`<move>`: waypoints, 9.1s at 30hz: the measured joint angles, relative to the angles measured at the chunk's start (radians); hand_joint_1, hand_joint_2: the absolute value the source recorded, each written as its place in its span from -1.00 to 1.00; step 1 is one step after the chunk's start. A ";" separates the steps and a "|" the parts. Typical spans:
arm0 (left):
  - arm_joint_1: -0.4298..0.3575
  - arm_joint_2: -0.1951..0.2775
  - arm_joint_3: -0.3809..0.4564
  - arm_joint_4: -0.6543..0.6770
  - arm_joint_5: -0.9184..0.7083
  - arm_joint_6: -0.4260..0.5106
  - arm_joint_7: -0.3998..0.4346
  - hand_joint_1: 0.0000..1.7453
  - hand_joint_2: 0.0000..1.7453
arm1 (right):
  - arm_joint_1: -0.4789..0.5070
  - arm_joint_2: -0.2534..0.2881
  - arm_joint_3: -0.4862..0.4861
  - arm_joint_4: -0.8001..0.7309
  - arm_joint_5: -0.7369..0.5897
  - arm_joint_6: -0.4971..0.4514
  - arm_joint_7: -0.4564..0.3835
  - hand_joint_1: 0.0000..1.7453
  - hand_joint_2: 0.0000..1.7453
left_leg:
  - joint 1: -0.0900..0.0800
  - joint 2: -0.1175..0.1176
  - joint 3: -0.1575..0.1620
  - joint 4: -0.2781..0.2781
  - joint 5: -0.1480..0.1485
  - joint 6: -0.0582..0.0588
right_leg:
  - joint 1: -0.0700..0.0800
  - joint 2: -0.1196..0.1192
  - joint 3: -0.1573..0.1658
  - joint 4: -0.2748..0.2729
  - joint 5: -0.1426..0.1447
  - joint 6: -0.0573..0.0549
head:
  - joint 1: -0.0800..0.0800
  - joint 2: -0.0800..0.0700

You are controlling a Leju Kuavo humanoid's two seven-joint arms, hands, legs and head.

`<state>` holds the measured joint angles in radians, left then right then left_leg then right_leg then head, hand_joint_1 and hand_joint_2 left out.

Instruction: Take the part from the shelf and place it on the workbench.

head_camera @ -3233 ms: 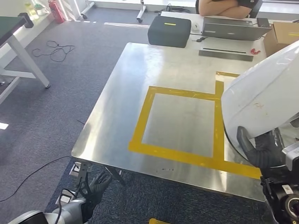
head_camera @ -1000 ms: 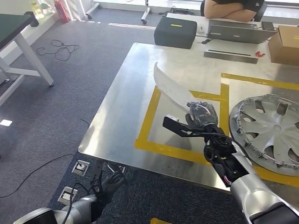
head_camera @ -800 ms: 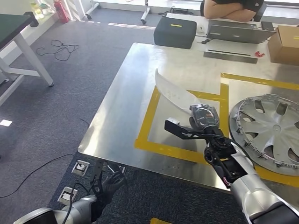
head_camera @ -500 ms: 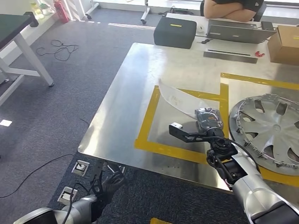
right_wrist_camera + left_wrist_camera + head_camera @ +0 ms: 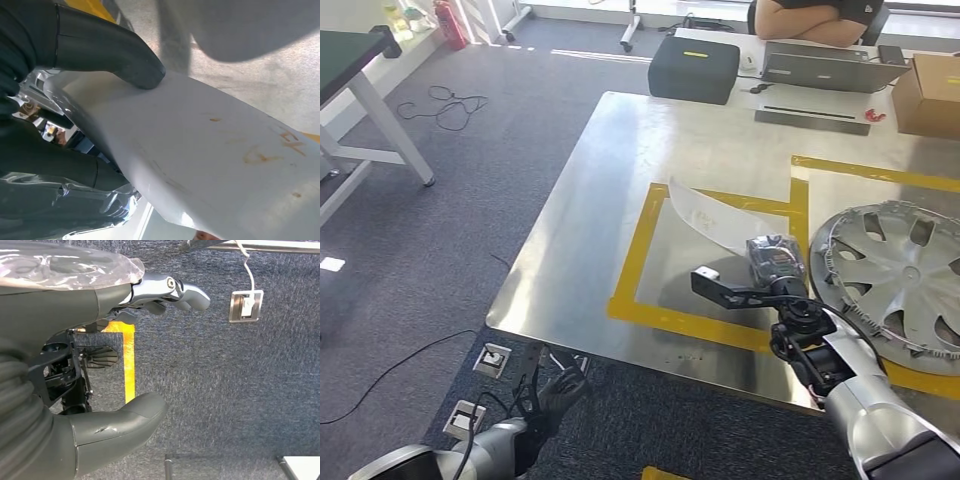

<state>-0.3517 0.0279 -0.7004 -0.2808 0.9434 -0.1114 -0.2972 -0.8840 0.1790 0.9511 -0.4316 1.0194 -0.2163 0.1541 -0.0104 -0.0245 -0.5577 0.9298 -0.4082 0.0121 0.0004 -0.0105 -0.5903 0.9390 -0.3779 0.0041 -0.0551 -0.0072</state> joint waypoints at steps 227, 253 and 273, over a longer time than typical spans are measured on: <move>-0.016 0.066 -0.022 0.000 0.024 0.019 -0.051 -1.00 -1.00 | 0.628 -0.355 -0.335 -1.278 -1.472 0.370 -0.434 -1.00 -1.00 | -0.006 0.023 0.065 0.004 -0.064 0.010 | -0.003 0.017 -0.043 0.007 0.051 0.011 | -0.016 0.000; -0.011 0.056 -0.022 0.000 0.012 0.020 -0.050 -1.00 -1.00 | 0.626 -0.350 -0.352 -1.220 -1.462 0.338 -0.439 -1.00 -1.00 | 0.008 0.026 -0.053 0.192 -0.062 -0.020 | -0.006 0.012 -0.006 -0.003 0.003 -0.012 | -0.017 0.000; -0.019 0.072 -0.022 0.000 0.036 0.018 -0.043 -1.00 -1.00 | 0.581 -0.330 -0.340 -1.166 -1.499 0.358 -0.450 -1.00 -1.00 | 0.003 0.030 -0.054 0.012 0.061 -0.009 | -0.009 0.014 0.109 0.005 -0.089 0.029 | 0.003 0.000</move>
<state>-0.3704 0.0996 -0.7224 -0.2804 0.9796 -0.0935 -0.3398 -0.3030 -0.1508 0.6110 -1.5973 -0.4791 0.1413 -0.2961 -0.0071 0.0055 -0.6122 0.9421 -0.3477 0.0033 -0.0088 0.0036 -0.4815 0.9442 -0.4666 0.0326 -0.0525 -0.0072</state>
